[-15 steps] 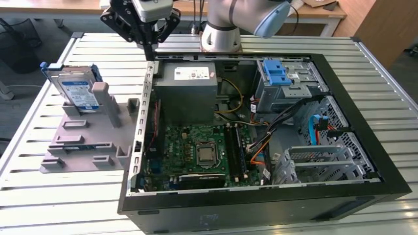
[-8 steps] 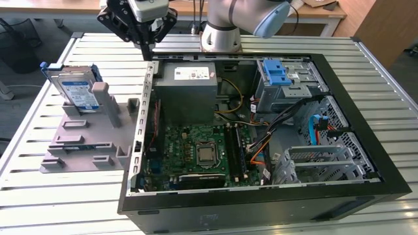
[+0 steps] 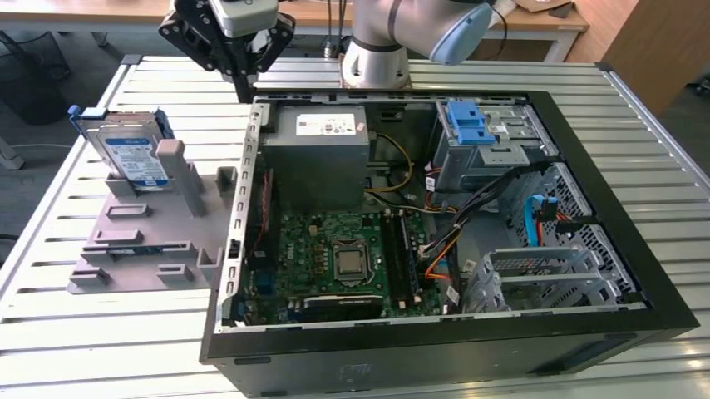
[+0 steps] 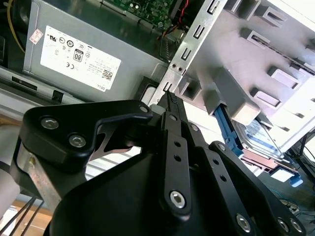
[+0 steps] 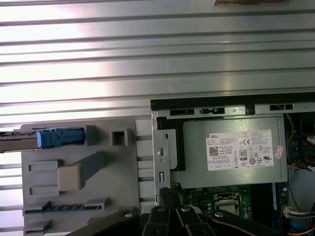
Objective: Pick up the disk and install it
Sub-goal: 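Reach for the disk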
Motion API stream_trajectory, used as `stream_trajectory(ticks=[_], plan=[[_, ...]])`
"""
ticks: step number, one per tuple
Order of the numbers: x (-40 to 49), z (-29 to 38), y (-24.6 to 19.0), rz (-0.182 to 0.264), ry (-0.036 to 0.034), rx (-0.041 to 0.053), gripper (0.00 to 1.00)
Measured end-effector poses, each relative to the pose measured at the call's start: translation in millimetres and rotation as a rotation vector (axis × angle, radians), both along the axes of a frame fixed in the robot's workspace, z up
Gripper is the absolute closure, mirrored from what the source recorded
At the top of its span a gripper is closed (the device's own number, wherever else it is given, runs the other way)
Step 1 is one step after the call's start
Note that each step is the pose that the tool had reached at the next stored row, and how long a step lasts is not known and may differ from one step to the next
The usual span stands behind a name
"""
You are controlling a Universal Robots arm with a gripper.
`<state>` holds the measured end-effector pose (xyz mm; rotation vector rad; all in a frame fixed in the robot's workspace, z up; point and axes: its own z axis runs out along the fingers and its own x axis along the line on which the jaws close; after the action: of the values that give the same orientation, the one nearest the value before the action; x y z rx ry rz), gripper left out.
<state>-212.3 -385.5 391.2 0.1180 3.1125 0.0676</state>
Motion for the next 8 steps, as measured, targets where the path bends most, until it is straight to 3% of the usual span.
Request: stream_trajectory(ticks=[8], plan=[[-5.3, -0.3, 0.9, 0.0, -0.0001, 0.0, 0.89]])
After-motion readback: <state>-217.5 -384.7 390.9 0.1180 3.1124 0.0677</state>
